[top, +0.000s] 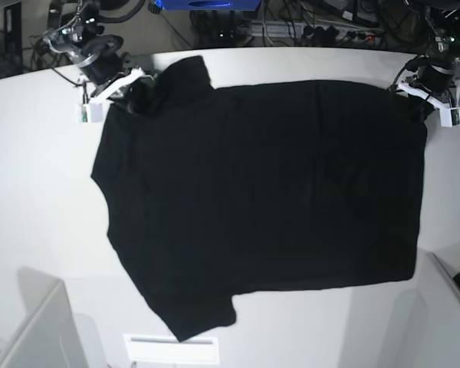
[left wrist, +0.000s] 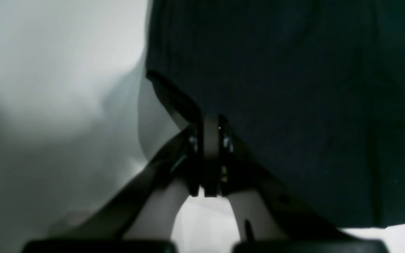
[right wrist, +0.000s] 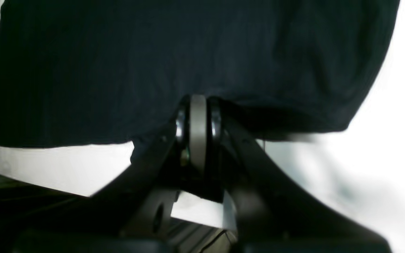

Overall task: Fold the T-shirt properly
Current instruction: 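Lift the grasped edge with both grippers and fold it over the shirt body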

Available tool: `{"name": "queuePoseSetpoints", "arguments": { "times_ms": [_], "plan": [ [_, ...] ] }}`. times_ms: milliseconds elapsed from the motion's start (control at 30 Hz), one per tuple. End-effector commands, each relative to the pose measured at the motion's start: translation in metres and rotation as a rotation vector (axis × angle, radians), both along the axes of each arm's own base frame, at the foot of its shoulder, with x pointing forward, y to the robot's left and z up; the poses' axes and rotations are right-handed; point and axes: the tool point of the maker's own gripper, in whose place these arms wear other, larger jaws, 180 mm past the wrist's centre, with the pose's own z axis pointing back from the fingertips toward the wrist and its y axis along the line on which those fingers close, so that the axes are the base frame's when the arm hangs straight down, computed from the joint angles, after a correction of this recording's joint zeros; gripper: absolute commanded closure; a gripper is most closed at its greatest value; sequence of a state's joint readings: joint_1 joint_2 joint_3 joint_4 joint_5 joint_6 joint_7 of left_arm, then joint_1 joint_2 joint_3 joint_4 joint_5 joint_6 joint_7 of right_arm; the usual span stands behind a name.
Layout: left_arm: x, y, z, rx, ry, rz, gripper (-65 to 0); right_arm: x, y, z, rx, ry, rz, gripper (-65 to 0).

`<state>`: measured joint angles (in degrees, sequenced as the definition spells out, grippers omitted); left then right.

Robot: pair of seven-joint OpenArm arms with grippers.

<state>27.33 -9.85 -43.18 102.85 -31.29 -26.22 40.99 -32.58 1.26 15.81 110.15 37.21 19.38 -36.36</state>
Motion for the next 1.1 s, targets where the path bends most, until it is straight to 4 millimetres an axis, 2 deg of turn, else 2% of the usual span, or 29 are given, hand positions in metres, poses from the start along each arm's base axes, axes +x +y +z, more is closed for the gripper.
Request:
{"name": "queuePoseSetpoints", "arguments": {
  "times_ms": [0,67,233,400,567,667,733,833,1067],
  "plan": [
    [0.012,0.002,0.014,0.018,-0.055,-0.014,0.0,0.011,0.000,0.012,0.006,-0.047,0.003,0.0],
    [0.019,0.003,0.016,0.014,-0.069,-0.009,0.0,0.019,0.002,0.014,0.003,-0.047,0.023,0.0],
    [0.026,0.004,0.006,-0.012,0.028,-0.004,0.0,0.041,0.000,0.021,-0.003,-0.042,0.017,0.0],
    [0.034,0.015,0.003,0.091,0.085,0.005,0.0,0.066,0.000,0.032,-0.008,-0.069,0.024,0.0],
    [0.040,0.020,0.006,0.121,0.086,0.010,0.0,0.087,0.001,0.041,-0.013,-0.088,0.044,0.0],
    [0.046,0.021,0.010,0.123,0.072,0.012,0.0,0.098,-0.001,0.036,-0.020,-0.077,0.041,0.0],
    [0.043,0.023,0.004,0.107,0.106,0.022,0.0,0.102,-0.004,0.027,-0.044,-0.053,0.039,0.0],
    [0.051,0.024,0.001,0.081,0.119,0.034,0.0,0.109,-0.006,0.019,-0.057,-0.036,0.033,0.0],
    [0.066,0.023,-0.005,0.041,0.106,0.044,0.0,0.135,-0.008,0.020,-0.040,-0.047,0.023,0.0]
  ]
}}
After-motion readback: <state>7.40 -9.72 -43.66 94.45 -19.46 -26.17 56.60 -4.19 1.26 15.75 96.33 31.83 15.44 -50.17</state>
